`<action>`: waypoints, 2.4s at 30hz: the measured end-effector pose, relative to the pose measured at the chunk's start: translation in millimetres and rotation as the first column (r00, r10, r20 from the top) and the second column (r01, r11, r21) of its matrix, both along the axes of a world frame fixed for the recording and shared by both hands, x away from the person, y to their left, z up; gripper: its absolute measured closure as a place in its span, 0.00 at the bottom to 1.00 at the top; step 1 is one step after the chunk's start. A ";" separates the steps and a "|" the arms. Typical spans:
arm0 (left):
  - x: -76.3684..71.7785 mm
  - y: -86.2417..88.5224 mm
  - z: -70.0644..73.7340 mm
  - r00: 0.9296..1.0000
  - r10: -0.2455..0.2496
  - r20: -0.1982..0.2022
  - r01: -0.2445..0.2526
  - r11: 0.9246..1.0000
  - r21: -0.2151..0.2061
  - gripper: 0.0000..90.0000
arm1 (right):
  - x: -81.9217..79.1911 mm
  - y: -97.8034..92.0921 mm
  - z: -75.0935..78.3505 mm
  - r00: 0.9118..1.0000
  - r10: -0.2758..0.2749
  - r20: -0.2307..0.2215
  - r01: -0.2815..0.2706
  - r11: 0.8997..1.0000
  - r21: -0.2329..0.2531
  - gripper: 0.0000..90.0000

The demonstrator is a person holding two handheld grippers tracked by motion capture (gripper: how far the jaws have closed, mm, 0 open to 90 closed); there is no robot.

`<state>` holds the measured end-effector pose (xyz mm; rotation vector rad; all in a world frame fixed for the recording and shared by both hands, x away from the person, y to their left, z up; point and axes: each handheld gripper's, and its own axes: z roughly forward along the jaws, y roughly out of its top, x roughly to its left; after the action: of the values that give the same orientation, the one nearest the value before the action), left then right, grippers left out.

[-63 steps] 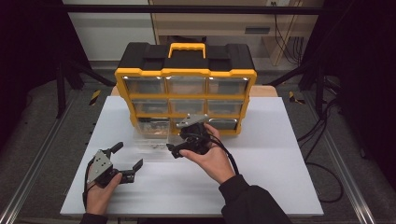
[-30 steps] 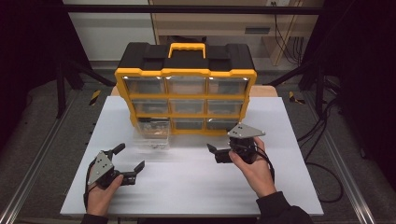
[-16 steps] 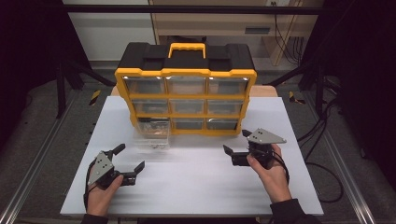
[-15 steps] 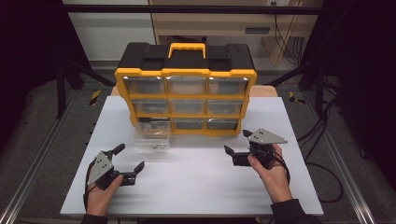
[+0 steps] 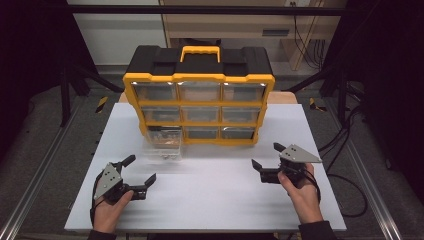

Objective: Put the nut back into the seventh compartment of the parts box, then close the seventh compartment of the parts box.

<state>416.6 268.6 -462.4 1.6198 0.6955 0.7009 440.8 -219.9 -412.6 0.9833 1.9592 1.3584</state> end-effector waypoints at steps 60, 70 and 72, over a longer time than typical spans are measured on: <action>7.7 -30.2 1.3 0.963 0.127 -0.240 -0.109 0.990 0.090 0.87 | -30.5 -26.7 -40.5 0.996 -0.066 0.066 0.059 0.993 0.103 0.11; 28.5 -56.2 3.1 0.933 0.180 -0.313 -0.129 0.976 0.178 0.99 | -31.7 -27.9 -40.9 0.997 -0.067 0.045 0.062 0.993 0.105 0.12; 32.5 -60.2 4.3 0.929 0.195 -0.315 -0.140 0.972 0.187 1.00 | -32.1 -29.5 -40.8 0.997 -0.066 0.042 0.062 0.994 0.096 0.12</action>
<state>449.0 208.4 -458.1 1.8670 1.0550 0.6242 408.6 -249.4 -453.4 1.0404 1.8293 1.4360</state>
